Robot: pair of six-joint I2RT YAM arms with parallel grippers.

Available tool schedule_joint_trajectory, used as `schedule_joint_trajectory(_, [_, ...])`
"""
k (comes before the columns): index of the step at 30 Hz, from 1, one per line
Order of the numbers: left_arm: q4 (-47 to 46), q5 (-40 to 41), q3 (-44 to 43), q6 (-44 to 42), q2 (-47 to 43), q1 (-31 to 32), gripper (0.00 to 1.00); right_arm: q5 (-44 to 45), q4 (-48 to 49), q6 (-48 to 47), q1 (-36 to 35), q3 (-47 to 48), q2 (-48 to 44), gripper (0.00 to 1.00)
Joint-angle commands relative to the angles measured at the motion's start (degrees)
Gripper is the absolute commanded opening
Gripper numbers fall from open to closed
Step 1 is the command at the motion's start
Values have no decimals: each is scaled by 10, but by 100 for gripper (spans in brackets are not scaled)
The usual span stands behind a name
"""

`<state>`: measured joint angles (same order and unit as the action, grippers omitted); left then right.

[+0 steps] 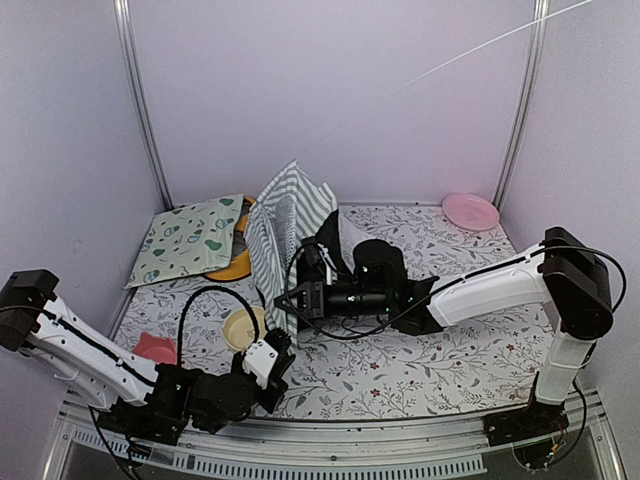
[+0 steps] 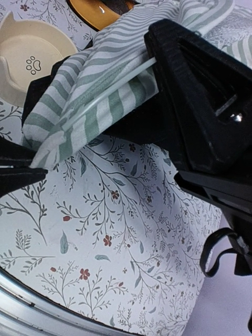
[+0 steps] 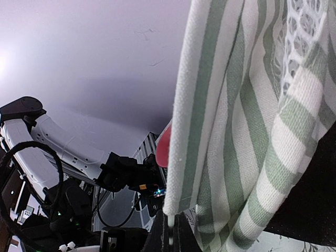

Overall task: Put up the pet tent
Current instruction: Insert the tent pole into the pole socket of the pet tent.

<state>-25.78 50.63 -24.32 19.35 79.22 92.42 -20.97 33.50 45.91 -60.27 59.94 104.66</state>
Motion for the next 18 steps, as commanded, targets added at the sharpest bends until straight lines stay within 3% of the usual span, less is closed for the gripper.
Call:
schedule_joint_trajectory(1, [6, -104, 1, -2, 11, 36, 0, 133, 74, -4, 47, 26, -4, 0])
schedule_joint_trajectory(18, [7, -107, 1, -1, 10, 36, 0, 137, 67, -7, 70, 13, -22, 0])
